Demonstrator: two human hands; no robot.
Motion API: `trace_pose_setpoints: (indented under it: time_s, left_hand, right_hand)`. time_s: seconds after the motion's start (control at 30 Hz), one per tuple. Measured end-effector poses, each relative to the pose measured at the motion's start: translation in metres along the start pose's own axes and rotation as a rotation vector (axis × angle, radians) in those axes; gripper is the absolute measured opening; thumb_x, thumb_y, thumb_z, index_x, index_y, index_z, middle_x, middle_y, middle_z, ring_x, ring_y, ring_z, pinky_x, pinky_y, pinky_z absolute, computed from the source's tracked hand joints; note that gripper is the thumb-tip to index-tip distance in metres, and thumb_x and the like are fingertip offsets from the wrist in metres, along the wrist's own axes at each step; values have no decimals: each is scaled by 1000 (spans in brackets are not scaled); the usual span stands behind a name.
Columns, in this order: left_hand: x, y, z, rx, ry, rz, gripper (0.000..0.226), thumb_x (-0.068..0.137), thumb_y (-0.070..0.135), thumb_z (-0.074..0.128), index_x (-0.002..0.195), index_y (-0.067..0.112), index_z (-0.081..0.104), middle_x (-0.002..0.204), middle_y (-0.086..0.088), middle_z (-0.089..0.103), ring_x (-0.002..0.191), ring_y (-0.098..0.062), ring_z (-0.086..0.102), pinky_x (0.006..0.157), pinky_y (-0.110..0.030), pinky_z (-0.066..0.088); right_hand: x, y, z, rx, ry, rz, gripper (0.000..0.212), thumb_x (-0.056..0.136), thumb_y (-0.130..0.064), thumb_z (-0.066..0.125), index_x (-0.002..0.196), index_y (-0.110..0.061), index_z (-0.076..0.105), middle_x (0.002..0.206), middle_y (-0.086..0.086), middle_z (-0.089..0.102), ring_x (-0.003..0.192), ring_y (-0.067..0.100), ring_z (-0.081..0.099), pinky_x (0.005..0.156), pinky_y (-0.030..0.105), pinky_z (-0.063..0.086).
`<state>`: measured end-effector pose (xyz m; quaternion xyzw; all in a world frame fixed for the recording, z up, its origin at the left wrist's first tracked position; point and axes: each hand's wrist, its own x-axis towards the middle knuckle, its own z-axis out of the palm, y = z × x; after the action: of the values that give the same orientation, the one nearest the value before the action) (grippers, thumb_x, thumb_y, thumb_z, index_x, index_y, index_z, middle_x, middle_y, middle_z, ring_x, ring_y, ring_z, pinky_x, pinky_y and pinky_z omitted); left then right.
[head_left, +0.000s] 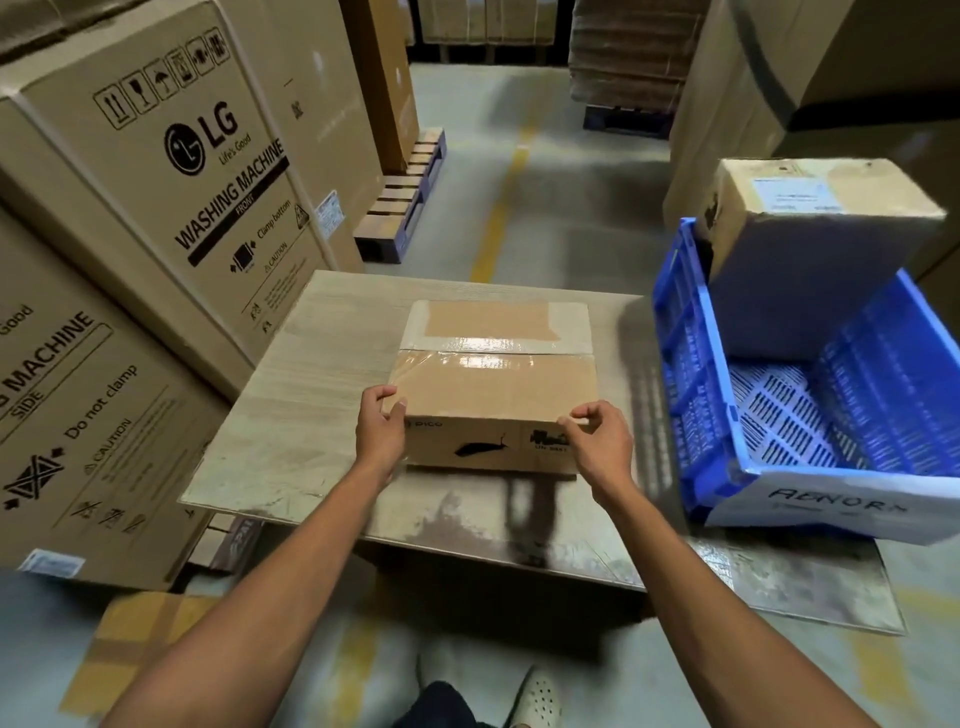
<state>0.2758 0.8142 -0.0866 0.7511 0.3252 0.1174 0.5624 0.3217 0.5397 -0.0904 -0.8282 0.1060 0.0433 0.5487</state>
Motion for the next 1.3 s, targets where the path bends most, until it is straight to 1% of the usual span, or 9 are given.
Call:
trace_pose_setpoints:
  time_s: [0.2,0.37,0.53,0.63,0.7,0.8,0.93,1.1,1.3]
  left_hand:
    - [40,-3,-5,13,-6,47,19,101,14,56,119,18,52,118,3,56,83,-1,51,85,-31,46]
    - [72,-11,-8,30,-12,69,18,101,17,55,119,18,51,102,8,59,77,-16,51,76,-34,44]
    - [109,-8,-13,89,-38,117,20,102,18,53,122,16,51,80,18,50,66,-10,49,62,-22,41]
    - [130,-7,-16,260,-86,303,24,99,12,57,123,10,56,118,4,61,103,-26,62,89,-36,48]
    - [139,-11,-11,460,-88,547,24,91,5,66,115,7,63,147,-13,49,134,-35,46,109,-46,40]
    - [142,-6,0,562,-198,804,28,87,10,70,114,6,66,147,-20,49,137,-39,44,109,-57,40]
    - [155,15,13,838,-448,701,67,99,47,51,156,17,30,167,-8,10,155,-26,5,124,-49,9]
    - [163,27,20,1138,-568,640,72,99,65,27,160,33,4,167,-4,-15,153,-24,-18,123,-50,-7]
    - [163,33,20,1224,-603,645,69,95,71,12,157,43,0,167,-6,-16,152,-28,-18,120,-59,-8]
  right_hand:
    - [22,-13,28,-86,12,5,14,82,-29,76,85,-21,65,102,0,64,84,3,59,65,19,40]
    - [40,-29,57,-154,43,39,19,76,-39,75,77,-23,66,96,-1,67,84,9,62,65,28,42]
    - [62,-44,90,-261,134,106,18,72,-42,65,76,-25,63,95,5,68,71,15,66,64,31,52]
    - [62,-57,105,-384,175,74,15,80,-32,65,87,-20,62,111,9,61,83,22,64,74,37,56]
    - [61,-61,116,-584,232,-109,20,83,-28,66,99,-15,64,124,11,53,106,30,59,90,45,52]
    - [63,-67,134,-676,141,-414,27,86,-26,67,108,-10,63,136,15,51,121,34,53,96,45,48]
    - [77,-65,146,-801,-61,-461,53,95,-47,53,135,-12,53,152,13,41,142,34,38,114,49,35]
    - [81,-64,146,-1015,-152,-403,91,90,-72,4,157,-17,32,167,10,19,156,28,11,122,54,9]
    - [88,-77,140,-1122,-190,-425,73,97,-69,27,146,-19,42,159,12,33,148,30,28,114,59,26]
